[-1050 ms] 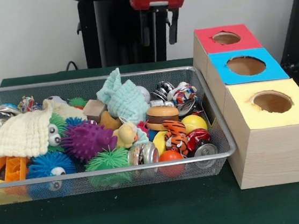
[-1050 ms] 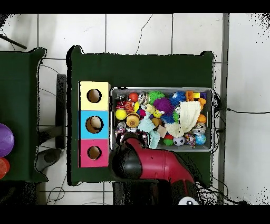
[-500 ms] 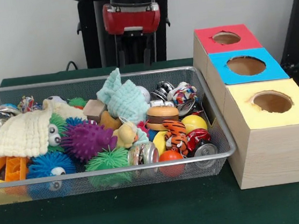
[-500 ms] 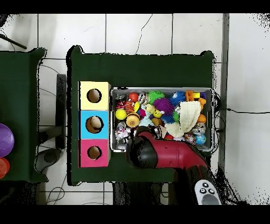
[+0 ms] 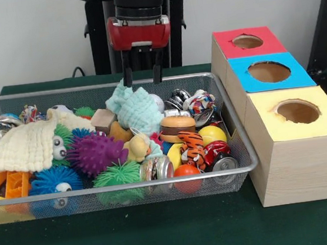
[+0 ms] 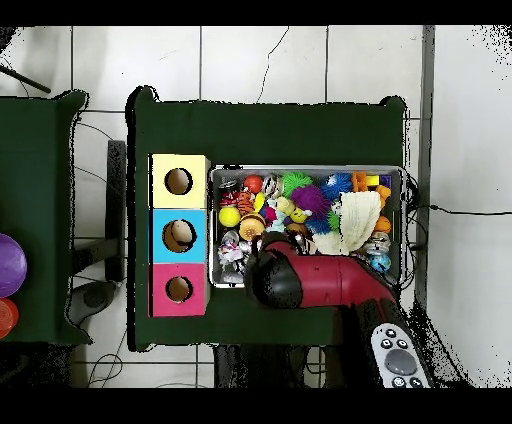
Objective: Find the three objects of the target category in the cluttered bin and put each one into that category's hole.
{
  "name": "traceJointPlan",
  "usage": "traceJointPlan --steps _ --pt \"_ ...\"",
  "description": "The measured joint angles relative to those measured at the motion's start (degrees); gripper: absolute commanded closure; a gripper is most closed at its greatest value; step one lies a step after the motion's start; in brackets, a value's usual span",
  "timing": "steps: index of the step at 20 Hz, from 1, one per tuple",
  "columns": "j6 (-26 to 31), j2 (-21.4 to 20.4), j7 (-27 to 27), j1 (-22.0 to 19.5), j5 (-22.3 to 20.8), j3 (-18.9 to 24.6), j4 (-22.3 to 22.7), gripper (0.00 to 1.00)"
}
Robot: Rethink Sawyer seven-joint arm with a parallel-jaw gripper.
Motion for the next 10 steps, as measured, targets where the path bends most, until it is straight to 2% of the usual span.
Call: traceJointPlan --steps 10 --pt "-1.91 4.81 0.0 7.8 -0.48 -1.57 -5.06 0.0"
